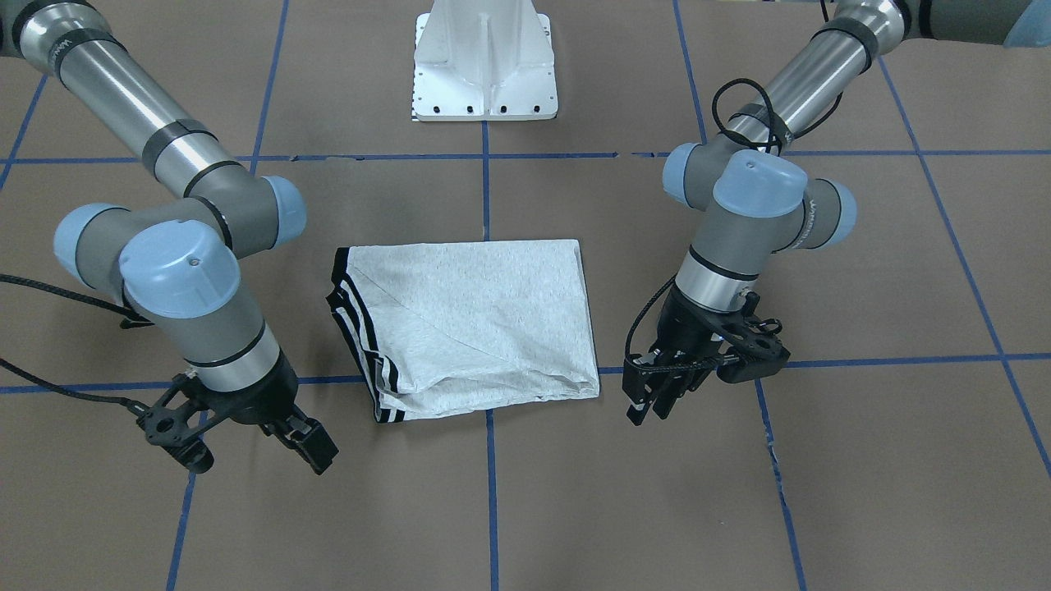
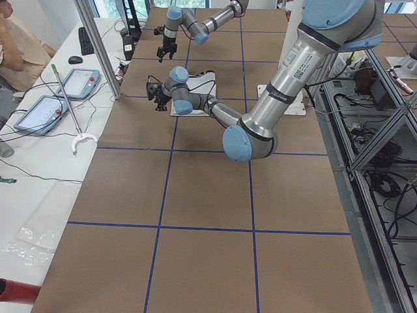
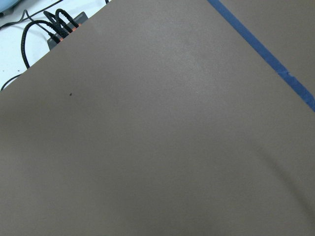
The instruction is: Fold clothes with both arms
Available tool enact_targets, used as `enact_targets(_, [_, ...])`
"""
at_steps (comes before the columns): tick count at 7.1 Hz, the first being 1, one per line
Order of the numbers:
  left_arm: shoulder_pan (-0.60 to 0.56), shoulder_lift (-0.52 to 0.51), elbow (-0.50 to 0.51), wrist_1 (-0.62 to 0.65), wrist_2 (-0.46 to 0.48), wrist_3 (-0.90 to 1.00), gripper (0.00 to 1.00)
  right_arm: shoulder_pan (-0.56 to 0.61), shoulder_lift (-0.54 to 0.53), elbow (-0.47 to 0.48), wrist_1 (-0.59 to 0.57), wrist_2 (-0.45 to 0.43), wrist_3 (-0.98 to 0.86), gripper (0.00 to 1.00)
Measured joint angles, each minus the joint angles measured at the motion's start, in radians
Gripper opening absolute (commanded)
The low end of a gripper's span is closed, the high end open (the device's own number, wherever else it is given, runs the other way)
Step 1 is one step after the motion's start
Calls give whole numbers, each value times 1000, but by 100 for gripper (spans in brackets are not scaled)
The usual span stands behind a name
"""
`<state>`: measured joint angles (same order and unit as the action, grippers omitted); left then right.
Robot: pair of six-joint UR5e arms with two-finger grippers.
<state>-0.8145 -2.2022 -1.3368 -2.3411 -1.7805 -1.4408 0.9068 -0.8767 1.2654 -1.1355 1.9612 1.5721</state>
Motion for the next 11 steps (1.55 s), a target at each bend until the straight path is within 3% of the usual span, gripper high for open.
enact_targets(5, [-124,200,-211,15,-251,279,50,83,-235,305,-27,150,-186,100])
enact_targets(8, [-360,340,-254,38,-427,653,54,251,-428,350,-31,249,-592,100])
enact_targets(10, [-549,417,-303,191,-485,957,58,445,-538,345,-112,336,-967,100])
enact_targets(11, [-626,430,-323,324,-490,1135,63,529,-563,348,-215,351,-1166,100])
